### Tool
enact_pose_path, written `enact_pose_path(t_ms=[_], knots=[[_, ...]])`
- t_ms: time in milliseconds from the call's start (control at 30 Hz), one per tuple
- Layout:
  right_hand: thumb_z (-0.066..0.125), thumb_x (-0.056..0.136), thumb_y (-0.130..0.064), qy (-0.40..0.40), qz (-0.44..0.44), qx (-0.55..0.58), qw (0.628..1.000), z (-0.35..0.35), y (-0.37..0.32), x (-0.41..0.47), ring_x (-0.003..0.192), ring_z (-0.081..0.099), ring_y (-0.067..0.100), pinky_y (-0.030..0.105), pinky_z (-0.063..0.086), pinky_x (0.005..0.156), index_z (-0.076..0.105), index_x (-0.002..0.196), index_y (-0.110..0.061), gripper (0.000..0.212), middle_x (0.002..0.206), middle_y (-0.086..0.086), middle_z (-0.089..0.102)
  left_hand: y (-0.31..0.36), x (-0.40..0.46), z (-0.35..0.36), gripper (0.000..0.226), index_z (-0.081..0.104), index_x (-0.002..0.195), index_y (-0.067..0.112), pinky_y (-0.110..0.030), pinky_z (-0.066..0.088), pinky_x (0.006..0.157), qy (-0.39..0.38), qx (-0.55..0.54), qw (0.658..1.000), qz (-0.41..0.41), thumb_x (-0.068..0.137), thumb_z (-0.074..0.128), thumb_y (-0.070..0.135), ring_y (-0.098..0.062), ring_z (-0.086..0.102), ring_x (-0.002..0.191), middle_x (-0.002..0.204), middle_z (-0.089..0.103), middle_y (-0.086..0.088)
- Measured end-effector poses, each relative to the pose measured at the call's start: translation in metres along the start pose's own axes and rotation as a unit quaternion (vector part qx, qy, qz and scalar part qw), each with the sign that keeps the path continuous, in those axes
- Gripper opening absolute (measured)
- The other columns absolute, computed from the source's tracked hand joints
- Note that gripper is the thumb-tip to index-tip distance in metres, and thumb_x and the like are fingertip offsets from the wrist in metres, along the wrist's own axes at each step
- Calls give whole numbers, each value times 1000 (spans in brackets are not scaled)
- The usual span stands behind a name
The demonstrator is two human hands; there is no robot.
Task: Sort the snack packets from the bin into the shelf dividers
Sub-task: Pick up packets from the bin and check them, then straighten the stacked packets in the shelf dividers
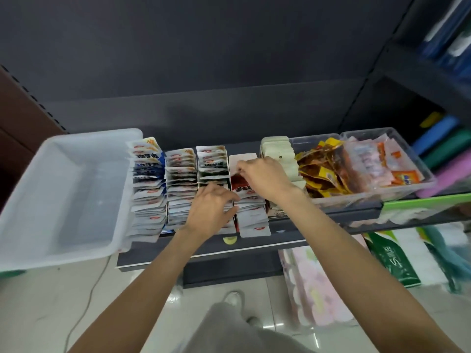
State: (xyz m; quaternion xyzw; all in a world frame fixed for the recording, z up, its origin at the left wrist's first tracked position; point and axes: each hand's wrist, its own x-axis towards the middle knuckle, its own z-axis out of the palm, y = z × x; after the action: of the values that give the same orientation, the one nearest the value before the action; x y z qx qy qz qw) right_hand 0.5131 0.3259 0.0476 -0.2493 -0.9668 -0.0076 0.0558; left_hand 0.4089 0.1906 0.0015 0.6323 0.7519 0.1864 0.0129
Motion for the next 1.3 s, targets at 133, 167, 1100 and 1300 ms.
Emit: enact_pose_path(t_ms=[133,167,1100,1300], knots=[[52,95,-23,2,14,118,993,-23,8,-20,118,52,21,37,39,97,56,128,-23,33,128,0,60,-6,-5,-6,15,71,90,23,-32,42,85,62,-28,998,-4,79,71,32,-20,61,94,89,71,7],[54,94,-20,45,24,144,988,-28,11,-32,116,54,21,37,42,96,58,126,-22,32,125,1,62,-6,-7,-9,16,70,90,22,-31,41,84,86,-33,996,-5,79,69,34,-19,62,93,89,70,8],[54,92,-35,-62,-19,-51,997,-3,41,55,103,58,25,37,31,91,55,122,-21,33,102,4,69,5,23,-1,66,62,109,19,-32,28,85,-13,107,989,103,61,71,64,-22,53,99,103,63,1],[66,85,-39,-36,-17,35,999,-1,48,57,107,57,22,35,35,93,45,128,-23,50,120,0,61,23,29,3,110,32,139,14,-40,24,105,-235,110,961,99,58,56,84,-22,34,121,134,41,-2]])
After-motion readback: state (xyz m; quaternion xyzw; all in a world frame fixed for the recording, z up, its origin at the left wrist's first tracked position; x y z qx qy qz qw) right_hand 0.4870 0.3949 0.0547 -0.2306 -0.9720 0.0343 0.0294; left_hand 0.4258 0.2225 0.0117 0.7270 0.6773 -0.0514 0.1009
